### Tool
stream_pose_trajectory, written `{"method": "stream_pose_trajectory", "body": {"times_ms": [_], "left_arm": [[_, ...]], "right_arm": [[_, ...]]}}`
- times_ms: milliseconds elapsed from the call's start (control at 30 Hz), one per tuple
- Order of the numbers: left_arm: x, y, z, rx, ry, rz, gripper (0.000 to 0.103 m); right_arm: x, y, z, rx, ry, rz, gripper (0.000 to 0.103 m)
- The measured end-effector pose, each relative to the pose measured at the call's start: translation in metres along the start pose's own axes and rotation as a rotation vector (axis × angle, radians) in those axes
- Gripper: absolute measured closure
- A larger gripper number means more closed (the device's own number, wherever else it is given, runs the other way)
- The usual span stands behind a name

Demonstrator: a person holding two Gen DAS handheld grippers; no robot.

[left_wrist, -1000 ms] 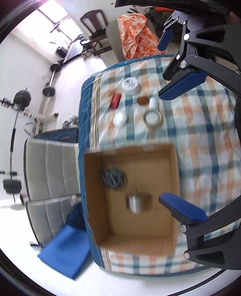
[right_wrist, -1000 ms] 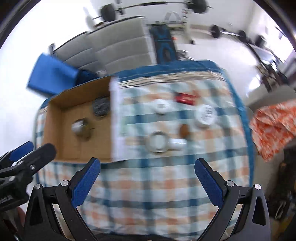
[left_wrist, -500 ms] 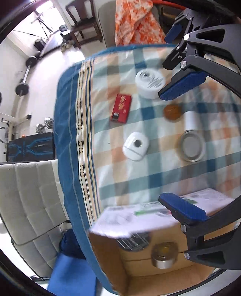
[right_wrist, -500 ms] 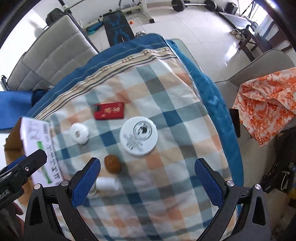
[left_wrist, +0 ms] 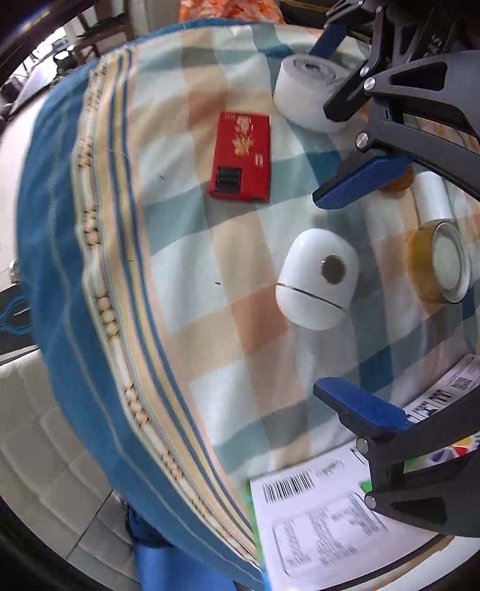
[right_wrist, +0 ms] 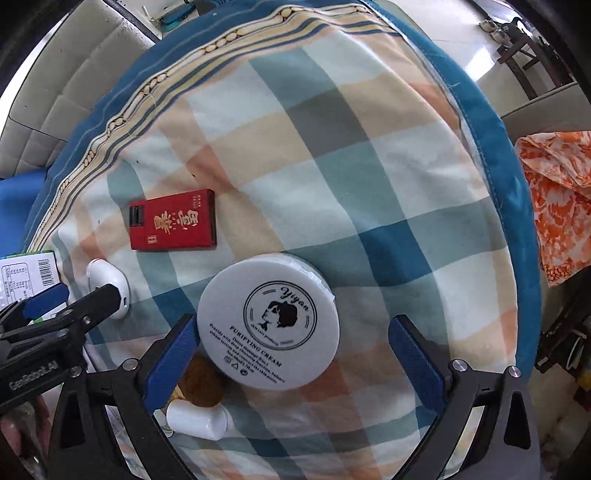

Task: Organize rigid objects
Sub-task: 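Grasp the white egg-shaped object with the left tool while the right tool grasps the white cream jar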

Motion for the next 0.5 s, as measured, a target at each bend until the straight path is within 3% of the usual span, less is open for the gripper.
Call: {"method": "stream_pose_trajectory", "body": {"times_ms": [67, 133, 200, 233, 300, 433, 500], "left_arm": [[0.001, 0.010, 0.003, -0.021, 0.003, -0.007, 0.010], [0.003, 0.016, 0.005, -0.030, 0.007, -0.013, 0.024], [0.003, 0.017, 0.006, -0.017, 0.007, -0.009, 0.028], [0.005, 0.015, 0.007, -0.001, 0.016, -0.008, 0.039], [0.006, 0.009, 0.008, 0.022, 0.022, -0.010, 0.048], [0.001, 0.009, 0.009, 0.034, 0.013, -0.032, 0.048], [-0.001, 0.008, 0.009, 0.043, 0.011, -0.033, 0.048]], "right_arm": [[-0.002, 0.005, 0.002, -0.009, -0.001, 0.001, 0.000], [-0.003, 0.008, 0.004, -0.016, -0.002, 0.001, 0.000], [-0.004, 0.012, 0.006, -0.019, -0.001, -0.001, 0.001], [-0.005, 0.013, 0.006, -0.019, 0.000, -0.002, 0.002], [-0.005, 0.015, 0.007, -0.020, -0.003, -0.023, 0.008], [-0.015, 0.021, 0.016, -0.020, -0.003, -0.038, 0.017], [-0.023, 0.021, 0.017, -0.017, -0.019, -0.069, 0.026]]}}
Point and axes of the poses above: each gripper's, at about its wrist camera, not at the fingertips, and y roughly the way its jaws point, x to its right, z to its top, the point moved 7 cm from there along y, roughly the way its jaws point, and after that the axes turned 1 degree about -z, right-handed, at the moved point
